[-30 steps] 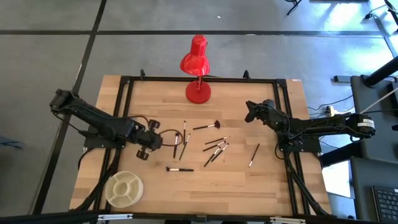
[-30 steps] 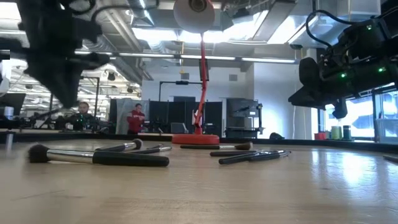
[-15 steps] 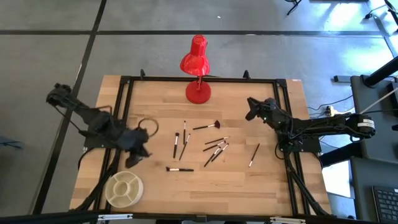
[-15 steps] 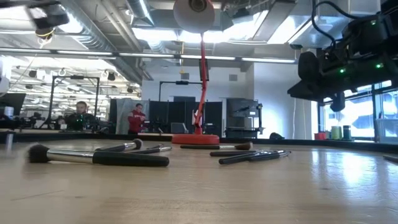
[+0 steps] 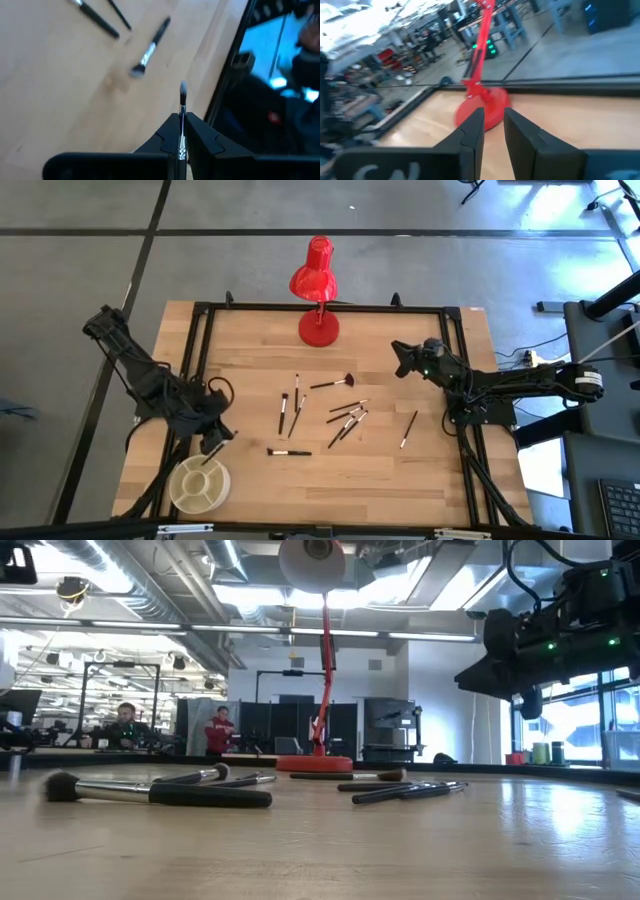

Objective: Put items in baskets/containers
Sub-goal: Put the eyeshadow brush into the pen organizer

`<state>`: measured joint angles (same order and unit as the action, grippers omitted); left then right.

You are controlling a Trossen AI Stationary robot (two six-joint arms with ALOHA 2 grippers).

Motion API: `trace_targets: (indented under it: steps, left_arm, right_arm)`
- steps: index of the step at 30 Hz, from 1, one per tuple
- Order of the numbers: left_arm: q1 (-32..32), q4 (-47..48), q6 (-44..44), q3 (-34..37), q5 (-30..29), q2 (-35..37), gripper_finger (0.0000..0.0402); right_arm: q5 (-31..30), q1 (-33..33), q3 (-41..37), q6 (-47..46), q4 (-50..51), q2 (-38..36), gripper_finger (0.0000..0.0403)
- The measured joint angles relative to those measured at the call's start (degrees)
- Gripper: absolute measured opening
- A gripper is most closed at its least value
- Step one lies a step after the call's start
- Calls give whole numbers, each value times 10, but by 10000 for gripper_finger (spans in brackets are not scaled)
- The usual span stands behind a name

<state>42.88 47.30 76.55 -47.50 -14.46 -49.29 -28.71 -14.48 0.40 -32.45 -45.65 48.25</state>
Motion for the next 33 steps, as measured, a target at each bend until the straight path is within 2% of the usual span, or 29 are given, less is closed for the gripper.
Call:
trace_targets:
  steps: [2,6,9,14,19,25,33]
  left_arm:
    - [8,0,-8,-2,-26,0,18]
    - [33,0,-82,-2,-100,-8,18]
    - [69,-3,-127,-2,-164,-18,18]
    - [143,-32,-169,-2,-229,-43,18]
    - [218,-37,-72,-2,-321,-62,18]
    - [299,-37,23,-2,-383,-111,18]
    - [365,-34,37,-2,-493,-150,18]
  right_arm:
    - [30,0,0,-11,1,0,74]
    - [119,21,0,-54,34,0,74]
    - [143,60,0,-75,80,0,74]
    - [107,100,0,-120,59,-2,74]
    - [101,153,0,-119,9,-2,74]
    - [55,202,0,-106,20,-2,74]
    - [7,212,0,-101,23,-2,74]
